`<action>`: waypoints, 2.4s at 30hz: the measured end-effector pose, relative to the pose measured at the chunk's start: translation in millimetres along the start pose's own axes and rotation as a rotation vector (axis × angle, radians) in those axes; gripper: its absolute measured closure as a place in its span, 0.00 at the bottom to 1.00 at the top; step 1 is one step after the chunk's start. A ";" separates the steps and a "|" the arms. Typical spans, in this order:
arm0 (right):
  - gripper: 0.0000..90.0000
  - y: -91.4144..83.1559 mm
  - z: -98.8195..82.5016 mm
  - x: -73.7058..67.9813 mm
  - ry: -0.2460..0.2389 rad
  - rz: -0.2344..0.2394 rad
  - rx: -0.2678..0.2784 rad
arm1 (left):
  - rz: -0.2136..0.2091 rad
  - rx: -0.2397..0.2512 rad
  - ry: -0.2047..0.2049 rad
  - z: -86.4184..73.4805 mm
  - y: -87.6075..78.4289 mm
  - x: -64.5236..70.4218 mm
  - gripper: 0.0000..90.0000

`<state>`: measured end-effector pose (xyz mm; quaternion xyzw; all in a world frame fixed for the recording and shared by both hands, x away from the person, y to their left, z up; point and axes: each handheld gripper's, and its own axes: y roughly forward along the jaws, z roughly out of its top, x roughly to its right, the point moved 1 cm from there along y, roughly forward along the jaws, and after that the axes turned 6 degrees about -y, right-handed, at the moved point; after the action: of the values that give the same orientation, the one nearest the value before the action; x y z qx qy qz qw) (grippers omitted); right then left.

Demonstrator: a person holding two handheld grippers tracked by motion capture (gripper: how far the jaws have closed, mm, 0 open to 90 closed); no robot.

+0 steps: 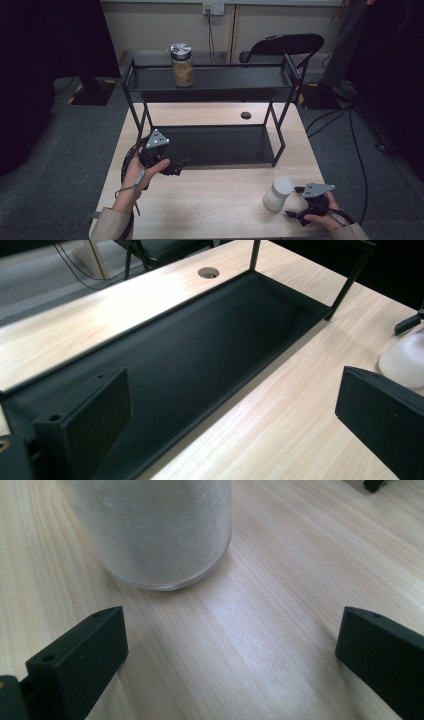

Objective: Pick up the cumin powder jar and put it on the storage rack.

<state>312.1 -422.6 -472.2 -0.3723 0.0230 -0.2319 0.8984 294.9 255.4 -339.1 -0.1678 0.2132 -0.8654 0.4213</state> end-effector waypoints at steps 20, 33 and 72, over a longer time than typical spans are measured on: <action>0.00 0.0 0.0 -0.1 -0.001 0.000 0.000 | -0.030 -0.040 -0.027 -55.7 22.0 0.6 0.01; 0.00 0.0 0.0 -0.1 -0.001 -0.001 0.000 | -0.017 -0.067 -0.038 -84.8 34.6 -1.9 0.01; 0.00 0.0 0.0 -0.1 -0.001 -0.001 0.000 | -0.006 -0.157 -0.041 -120.2 52.5 -5.2 0.01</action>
<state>312.0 -422.5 -472.3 -0.3723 0.0226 -0.2321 0.8983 276.0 257.9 -468.9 -0.2185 0.2711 -0.8436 0.4087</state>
